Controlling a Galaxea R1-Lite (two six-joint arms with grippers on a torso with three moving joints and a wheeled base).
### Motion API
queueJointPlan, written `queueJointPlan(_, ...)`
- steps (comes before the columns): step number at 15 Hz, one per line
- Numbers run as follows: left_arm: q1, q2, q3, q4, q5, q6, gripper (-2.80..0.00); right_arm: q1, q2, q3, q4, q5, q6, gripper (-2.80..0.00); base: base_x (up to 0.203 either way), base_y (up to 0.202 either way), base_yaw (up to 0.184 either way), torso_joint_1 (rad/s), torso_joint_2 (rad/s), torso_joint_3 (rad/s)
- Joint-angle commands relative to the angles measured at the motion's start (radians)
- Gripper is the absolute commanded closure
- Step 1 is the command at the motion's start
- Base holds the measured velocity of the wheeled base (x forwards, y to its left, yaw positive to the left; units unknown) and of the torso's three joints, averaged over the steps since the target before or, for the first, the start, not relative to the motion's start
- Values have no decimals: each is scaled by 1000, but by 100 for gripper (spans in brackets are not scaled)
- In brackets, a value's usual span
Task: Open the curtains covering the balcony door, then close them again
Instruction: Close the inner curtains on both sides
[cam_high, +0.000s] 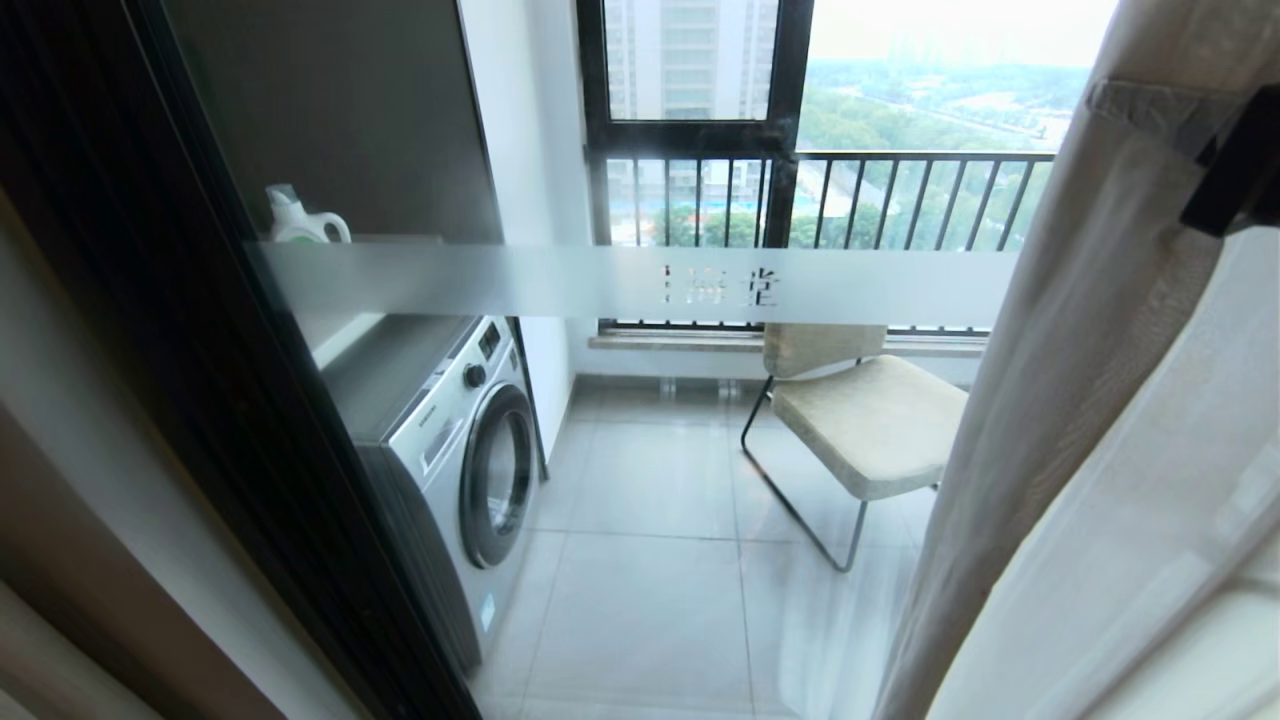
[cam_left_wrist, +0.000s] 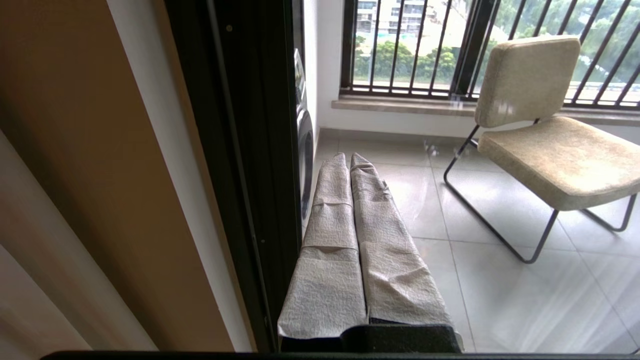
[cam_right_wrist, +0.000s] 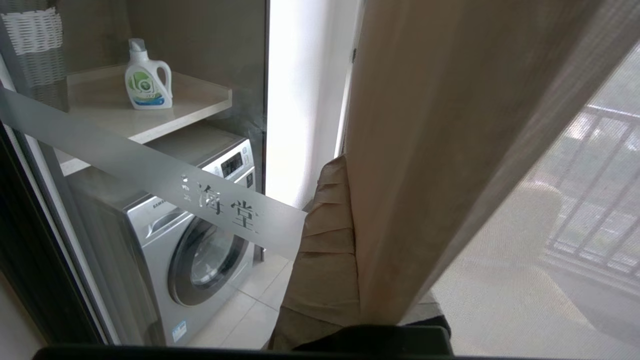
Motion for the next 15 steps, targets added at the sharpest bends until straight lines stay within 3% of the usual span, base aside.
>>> queueJointPlan(1,0,0,0,-1,1,-1,0,32,49,-3,-6,-8,-1,0,0,0,0,0,0,0)
queueJointPlan(6,0,0,0,-1,1,-1,0,20,62,-22,-4,-27,7,0,0,0,0,0,0,0)
queueJointPlan(13,0,0,0,-1,1,-1,0,-195,52,-74,2,-73,34,0,0,0,0,0,0,0)
queueJointPlan(15,0,0,0,-1,1,-1,0,-219,50,-78,3,-73,36,0,0,0,0,0,0,0)
